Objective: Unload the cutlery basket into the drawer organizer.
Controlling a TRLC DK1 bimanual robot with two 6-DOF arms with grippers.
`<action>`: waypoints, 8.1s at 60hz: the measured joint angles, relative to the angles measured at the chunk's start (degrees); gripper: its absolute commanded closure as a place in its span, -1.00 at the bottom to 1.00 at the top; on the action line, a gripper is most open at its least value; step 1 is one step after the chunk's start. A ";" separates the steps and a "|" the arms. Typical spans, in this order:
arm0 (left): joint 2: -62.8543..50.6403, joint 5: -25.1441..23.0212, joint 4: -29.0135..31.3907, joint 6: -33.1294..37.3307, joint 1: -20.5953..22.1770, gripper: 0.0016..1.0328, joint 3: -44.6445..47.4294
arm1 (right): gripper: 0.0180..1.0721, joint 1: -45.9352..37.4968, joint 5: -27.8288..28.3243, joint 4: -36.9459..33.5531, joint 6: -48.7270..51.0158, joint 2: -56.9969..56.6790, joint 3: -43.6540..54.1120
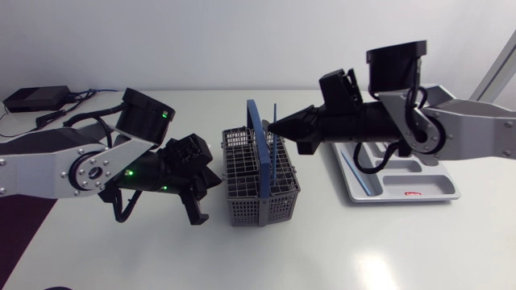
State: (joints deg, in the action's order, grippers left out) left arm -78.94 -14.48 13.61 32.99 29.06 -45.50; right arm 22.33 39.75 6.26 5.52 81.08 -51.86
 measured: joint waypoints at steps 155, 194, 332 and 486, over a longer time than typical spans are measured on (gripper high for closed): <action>3.26 -8.90 19.26 3.56 8.00 0.66 -0.66 | 0.14 -11.54 -15.91 -24.20 -1.46 32.46 -34.05; -7.76 -10.60 11.23 4.57 8.31 0.66 -2.30 | 0.73 -7.78 -5.16 -31.47 -5.77 48.94 -54.14; 9.27 -4.63 1.51 4.81 -6.82 0.65 2.84 | 0.00 6.27 -44.35 1.42 21.88 -0.37 6.16; 8.39 -4.50 -4.04 6.08 -6.34 0.65 5.40 | 0.87 12.59 -55.28 4.61 25.62 -4.44 3.41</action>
State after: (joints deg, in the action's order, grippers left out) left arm -70.54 -18.98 9.56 39.07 22.72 -40.10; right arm 34.92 -15.53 10.87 31.14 76.64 -48.45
